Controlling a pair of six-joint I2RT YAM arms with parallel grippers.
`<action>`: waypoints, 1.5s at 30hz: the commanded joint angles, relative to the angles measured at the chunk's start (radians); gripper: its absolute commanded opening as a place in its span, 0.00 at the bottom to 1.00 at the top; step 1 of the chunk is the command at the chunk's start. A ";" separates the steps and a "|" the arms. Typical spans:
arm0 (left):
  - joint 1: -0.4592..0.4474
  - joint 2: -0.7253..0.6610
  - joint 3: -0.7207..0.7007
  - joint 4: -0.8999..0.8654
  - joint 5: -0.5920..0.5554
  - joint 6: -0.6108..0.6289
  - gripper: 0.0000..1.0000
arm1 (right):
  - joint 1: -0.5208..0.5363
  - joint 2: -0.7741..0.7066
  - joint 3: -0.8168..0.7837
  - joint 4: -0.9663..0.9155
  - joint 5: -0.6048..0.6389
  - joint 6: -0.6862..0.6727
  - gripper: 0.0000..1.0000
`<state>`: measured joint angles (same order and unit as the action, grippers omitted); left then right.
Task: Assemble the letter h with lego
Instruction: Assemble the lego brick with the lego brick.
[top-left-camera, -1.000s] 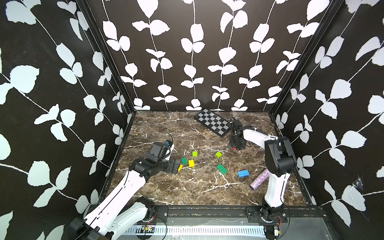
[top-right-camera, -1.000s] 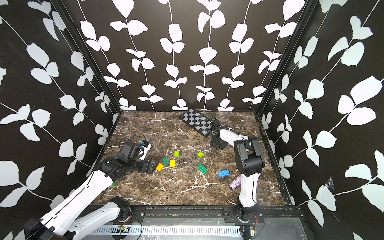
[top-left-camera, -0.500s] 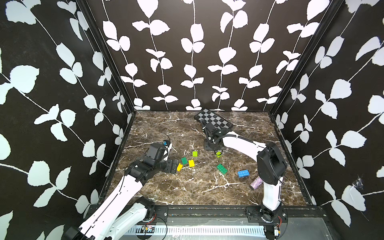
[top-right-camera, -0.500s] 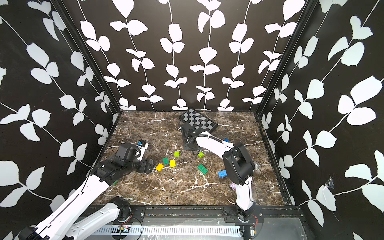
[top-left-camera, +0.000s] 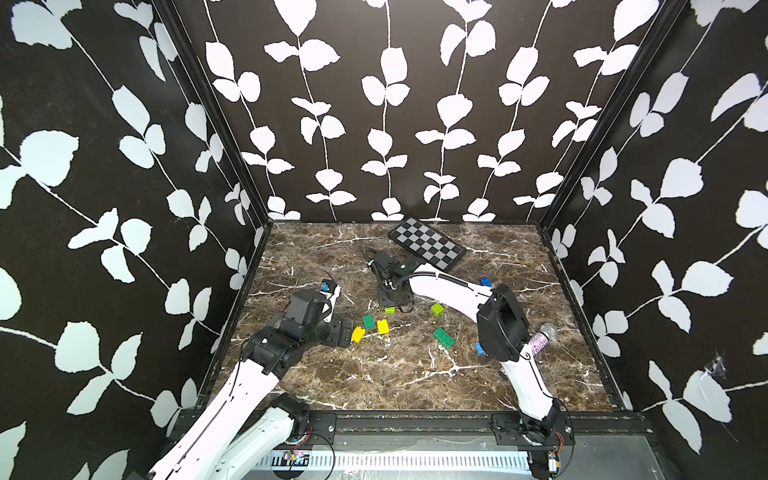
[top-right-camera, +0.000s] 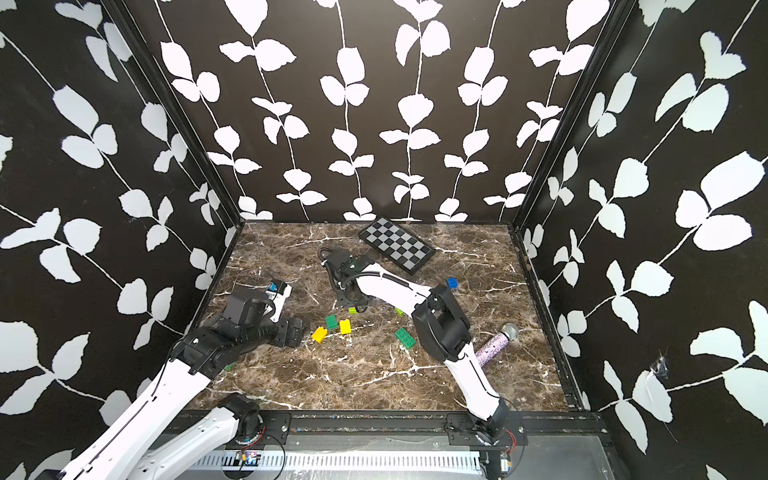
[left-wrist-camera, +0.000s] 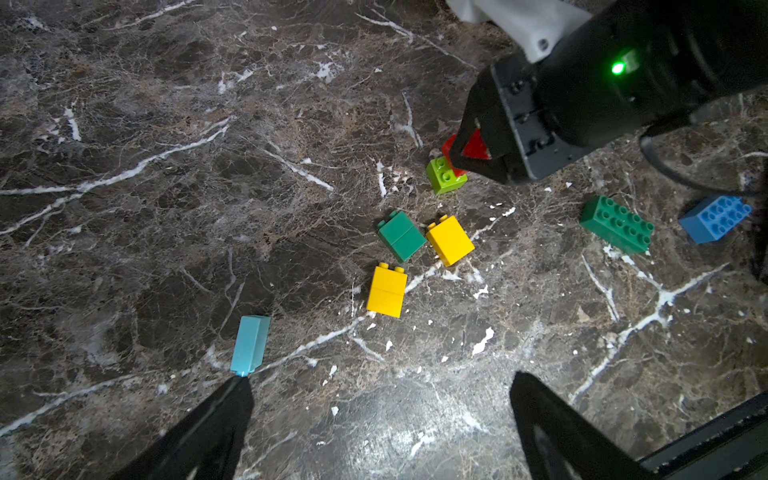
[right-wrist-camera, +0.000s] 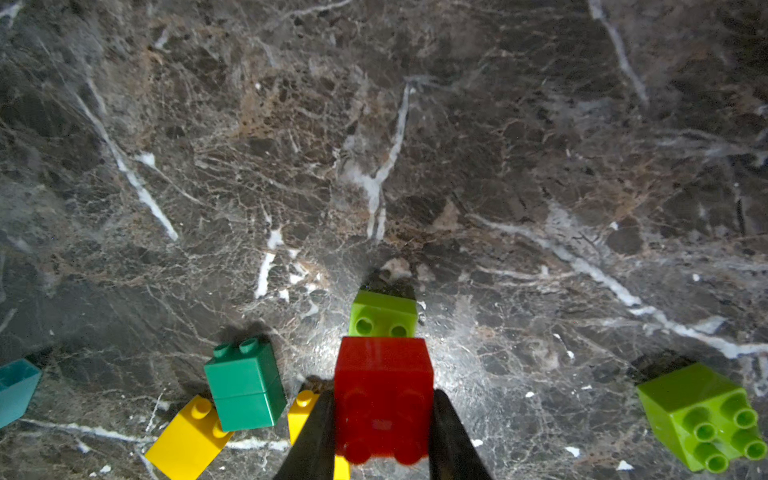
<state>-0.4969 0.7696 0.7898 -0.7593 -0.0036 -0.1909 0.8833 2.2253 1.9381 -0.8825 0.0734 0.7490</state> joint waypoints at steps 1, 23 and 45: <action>-0.004 -0.019 -0.006 -0.009 0.015 0.002 0.99 | 0.009 0.019 0.047 -0.070 0.037 0.032 0.09; -0.005 -0.037 -0.007 -0.005 0.026 0.004 0.99 | 0.017 0.141 0.130 -0.121 0.054 0.042 0.09; -0.006 -0.046 -0.007 -0.005 0.024 0.004 0.99 | 0.018 0.136 0.018 -0.085 0.017 0.150 0.08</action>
<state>-0.4980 0.7357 0.7898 -0.7593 0.0174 -0.1905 0.8932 2.3161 2.0113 -0.9165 0.1005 0.8490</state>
